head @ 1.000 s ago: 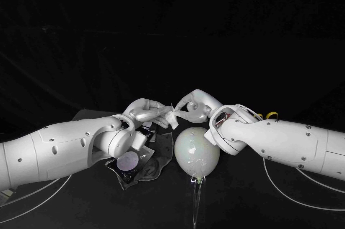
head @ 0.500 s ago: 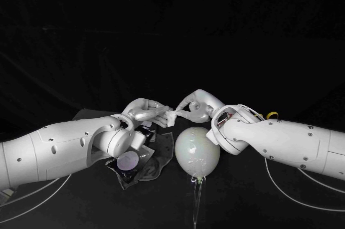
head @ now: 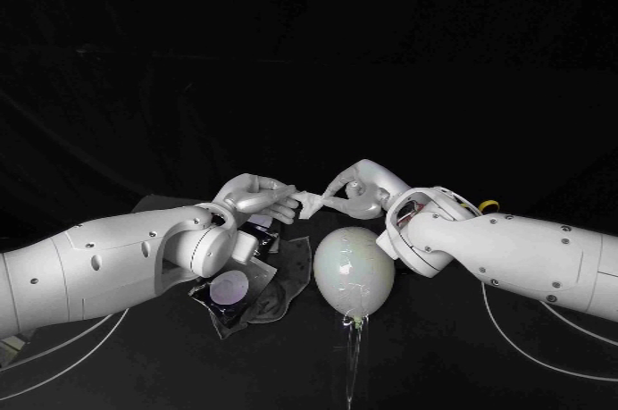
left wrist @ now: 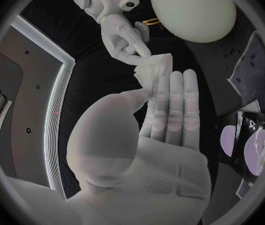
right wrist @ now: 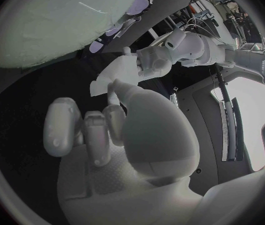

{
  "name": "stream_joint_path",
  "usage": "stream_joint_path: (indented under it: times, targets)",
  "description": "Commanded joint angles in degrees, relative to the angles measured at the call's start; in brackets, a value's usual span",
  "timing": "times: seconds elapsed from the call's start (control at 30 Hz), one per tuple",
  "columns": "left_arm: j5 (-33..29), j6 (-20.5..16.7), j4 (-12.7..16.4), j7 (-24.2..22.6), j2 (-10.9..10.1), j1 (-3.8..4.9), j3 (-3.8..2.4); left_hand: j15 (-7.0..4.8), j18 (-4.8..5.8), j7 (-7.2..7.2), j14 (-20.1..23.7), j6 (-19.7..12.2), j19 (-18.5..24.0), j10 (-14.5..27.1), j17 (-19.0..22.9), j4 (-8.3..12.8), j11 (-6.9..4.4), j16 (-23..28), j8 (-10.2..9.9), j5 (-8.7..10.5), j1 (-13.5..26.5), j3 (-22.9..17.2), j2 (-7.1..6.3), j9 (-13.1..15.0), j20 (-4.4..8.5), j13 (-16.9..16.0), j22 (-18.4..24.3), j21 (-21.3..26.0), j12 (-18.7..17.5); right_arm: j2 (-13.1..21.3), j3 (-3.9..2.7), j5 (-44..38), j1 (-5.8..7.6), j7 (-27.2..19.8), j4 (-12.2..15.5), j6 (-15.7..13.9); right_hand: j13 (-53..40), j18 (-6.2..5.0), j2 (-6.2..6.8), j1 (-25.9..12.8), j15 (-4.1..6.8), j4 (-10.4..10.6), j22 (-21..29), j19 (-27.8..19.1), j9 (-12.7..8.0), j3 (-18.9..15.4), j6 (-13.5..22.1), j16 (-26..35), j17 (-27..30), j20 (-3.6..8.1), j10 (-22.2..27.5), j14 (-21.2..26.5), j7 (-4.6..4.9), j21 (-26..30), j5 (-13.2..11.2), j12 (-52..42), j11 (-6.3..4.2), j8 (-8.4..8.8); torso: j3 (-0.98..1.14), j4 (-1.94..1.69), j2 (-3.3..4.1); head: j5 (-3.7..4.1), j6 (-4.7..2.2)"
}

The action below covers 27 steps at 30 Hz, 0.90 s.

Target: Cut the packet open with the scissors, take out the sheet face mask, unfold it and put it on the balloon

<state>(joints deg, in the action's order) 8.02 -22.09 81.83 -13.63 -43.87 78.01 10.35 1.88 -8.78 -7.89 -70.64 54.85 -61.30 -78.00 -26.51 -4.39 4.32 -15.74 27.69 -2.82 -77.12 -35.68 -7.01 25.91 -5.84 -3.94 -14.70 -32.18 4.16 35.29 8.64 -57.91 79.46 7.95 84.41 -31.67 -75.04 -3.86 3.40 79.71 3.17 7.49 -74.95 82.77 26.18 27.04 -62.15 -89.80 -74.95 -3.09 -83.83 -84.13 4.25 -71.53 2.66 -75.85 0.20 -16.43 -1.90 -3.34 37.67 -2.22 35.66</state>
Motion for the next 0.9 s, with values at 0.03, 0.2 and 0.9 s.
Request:
stream_joint_path:
  times: [0.03,0.2,0.9]
  targets:
    - [-4.0,-0.1,-0.4,-0.4,0.2,-0.09,-0.90,-0.41,-0.84,-0.25,-0.1,0.3,0.3,-0.2,-0.1,5.4,-0.07,0.1,0.2,-0.14,-0.2,-5.2,0.60,0.1,0.04,-0.1,-0.1,-0.4,-0.1,0.3,-0.02,-0.6,-0.01,-0.6,0.2,0.6,-7.5,0.33,0.13,0.4,0.42,-0.1,-9.3,0.2,0.1,0.3,-0.2,-0.2,-15.1,0.30,-1.3,-5.9,-0.19,-0.3,0.1,-0.3,-0.46,-0.29,-0.02,0.04,0.01,-0.04,-0.06]
    - [-4.9,0.4,-0.8,-0.1,0.3,-0.30,-2.16,-0.45,-0.90,-0.23,-0.3,0.3,0.3,-0.3,-0.2,5.3,-0.10,0.0,0.2,-0.14,-0.2,-5.2,0.60,0.2,0.03,-0.1,-0.3,-0.7,-0.1,0.6,-0.02,-0.4,-0.03,-0.8,0.3,0.7,-7.5,0.33,0.15,0.4,0.43,-0.1,-9.3,0.2,0.1,0.3,-0.2,-0.2,-15.1,0.30,-1.3,-5.9,-0.20,-0.3,0.1,-0.4,-0.47,-0.32,0.00,-0.02,-0.02,-0.07,-0.04]
    - [-5.3,2.6,-2.1,1.6,1.0,-0.40,-3.44,-0.49,-0.95,-0.20,-0.4,0.3,0.4,-0.3,-0.3,5.3,-0.14,0.0,0.2,-0.14,-0.2,-5.2,0.57,0.2,0.02,-0.1,-0.5,-1.0,0.0,0.9,-0.01,0.4,-0.17,-2.1,0.1,0.2,-7.0,0.20,0.32,0.3,0.45,-0.2,-9.1,0.0,0.2,0.4,0.0,-0.2,-15.1,0.34,-1.0,-5.9,-0.17,0.3,0.1,0.6,-0.47,-0.47,0.01,-0.01,-0.06,-0.03,-0.39]
